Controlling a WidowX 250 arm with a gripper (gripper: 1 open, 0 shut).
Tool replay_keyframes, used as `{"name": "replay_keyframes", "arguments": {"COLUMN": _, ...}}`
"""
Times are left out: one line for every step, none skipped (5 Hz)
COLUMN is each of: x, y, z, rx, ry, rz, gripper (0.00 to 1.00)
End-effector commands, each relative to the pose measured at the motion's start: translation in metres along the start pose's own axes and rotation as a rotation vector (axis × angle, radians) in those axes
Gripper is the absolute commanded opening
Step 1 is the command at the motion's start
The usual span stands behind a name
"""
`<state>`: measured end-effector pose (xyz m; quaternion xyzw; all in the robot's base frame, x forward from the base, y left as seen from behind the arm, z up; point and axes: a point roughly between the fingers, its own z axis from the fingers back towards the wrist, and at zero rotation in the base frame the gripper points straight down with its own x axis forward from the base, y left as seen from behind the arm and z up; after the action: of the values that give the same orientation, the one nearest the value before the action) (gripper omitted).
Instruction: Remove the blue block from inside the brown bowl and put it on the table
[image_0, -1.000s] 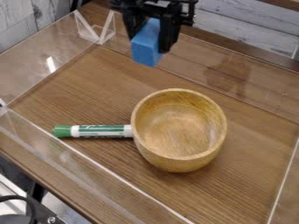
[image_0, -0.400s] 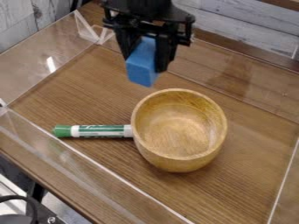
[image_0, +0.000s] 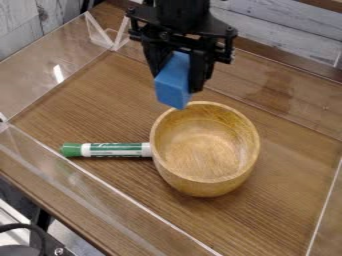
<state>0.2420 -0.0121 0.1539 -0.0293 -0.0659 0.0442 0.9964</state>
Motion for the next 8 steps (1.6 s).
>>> {"name": "replay_keyframes", "arguments": {"x": 0.006, "y": 0.011, "z": 0.012, "rx": 0.013, "ry": -0.046, "rz": 0.000, "gripper": 0.00}}
{"name": "replay_keyframes", "arguments": {"x": 0.008, "y": 0.023, "z": 0.012, "rx": 0.025, "ry": -0.045, "rz": 0.009, "gripper": 0.00}}
{"name": "replay_keyframes", "arguments": {"x": 0.010, "y": 0.043, "z": 0.010, "rx": 0.039, "ry": -0.047, "rz": 0.021, "gripper": 0.00}}
{"name": "replay_keyframes", "arguments": {"x": 0.010, "y": 0.066, "z": 0.005, "rx": 0.050, "ry": -0.050, "rz": 0.025, "gripper": 0.00}}
{"name": "replay_keyframes", "arguments": {"x": 0.012, "y": 0.088, "z": -0.002, "rx": 0.068, "ry": -0.053, "rz": 0.027, "gripper": 0.00}}
{"name": "replay_keyframes", "arguments": {"x": 0.015, "y": 0.098, "z": -0.012, "rx": 0.094, "ry": -0.051, "rz": 0.031, "gripper": 0.00}}
{"name": "replay_keyframes", "arguments": {"x": 0.018, "y": 0.106, "z": -0.024, "rx": 0.115, "ry": -0.050, "rz": 0.033, "gripper": 0.00}}
{"name": "replay_keyframes", "arguments": {"x": 0.021, "y": 0.114, "z": -0.036, "rx": 0.133, "ry": -0.046, "rz": 0.038, "gripper": 0.00}}
